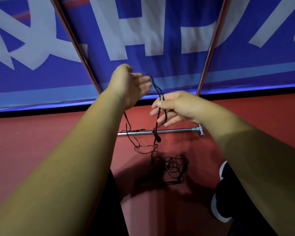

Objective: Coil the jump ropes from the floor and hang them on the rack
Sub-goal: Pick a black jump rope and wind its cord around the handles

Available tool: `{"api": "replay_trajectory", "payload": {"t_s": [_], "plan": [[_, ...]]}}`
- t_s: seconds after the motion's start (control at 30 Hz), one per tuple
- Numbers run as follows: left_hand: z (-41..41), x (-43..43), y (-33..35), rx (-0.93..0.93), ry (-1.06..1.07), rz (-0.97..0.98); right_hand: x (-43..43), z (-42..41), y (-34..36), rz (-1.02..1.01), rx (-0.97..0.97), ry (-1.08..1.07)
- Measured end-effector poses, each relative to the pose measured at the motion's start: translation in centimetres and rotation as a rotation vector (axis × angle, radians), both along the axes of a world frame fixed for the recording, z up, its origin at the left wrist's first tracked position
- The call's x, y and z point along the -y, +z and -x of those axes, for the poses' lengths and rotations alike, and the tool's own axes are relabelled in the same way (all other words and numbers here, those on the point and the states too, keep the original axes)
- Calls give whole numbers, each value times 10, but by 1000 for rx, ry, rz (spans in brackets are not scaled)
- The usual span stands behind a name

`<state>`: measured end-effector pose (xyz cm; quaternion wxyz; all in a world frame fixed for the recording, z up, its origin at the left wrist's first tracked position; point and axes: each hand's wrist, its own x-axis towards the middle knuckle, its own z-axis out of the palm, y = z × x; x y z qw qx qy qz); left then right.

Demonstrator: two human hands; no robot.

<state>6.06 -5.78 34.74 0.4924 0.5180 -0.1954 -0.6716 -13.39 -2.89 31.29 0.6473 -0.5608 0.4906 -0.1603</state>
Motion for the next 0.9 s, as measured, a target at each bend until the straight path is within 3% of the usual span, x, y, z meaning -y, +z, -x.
{"api": "replay_trajectory", "payload": {"t_s": [0.17, 0.23, 0.3, 0.47, 0.57, 0.7, 0.8, 0.9], "plan": [[15, -26, -15, 763, -706, -35, 7, 2, 20, 32, 165, -234], [19, -31, -29, 835, -1044, 2, 8, 5, 25, 20, 214, -289], [22, -33, -37, 788, -1215, -9, 10, 9, 30, 23, 244, -331], [32, -36, -34, 693, -1078, 130, 19, 16, 32, 28, 279, -448], [34, -33, -18, 569, -941, 174, 24, 19, 24, 17, 110, -442], [30, -23, -2, 358, -620, 181, 13, 22, 15, -49, -41, -169], [26, -16, 2, 132, -381, 119, 0, 20, 11, 164, -231, 142], [20, -10, 5, -40, -241, 80, -5, 9, 2, 259, -253, 141]]}}
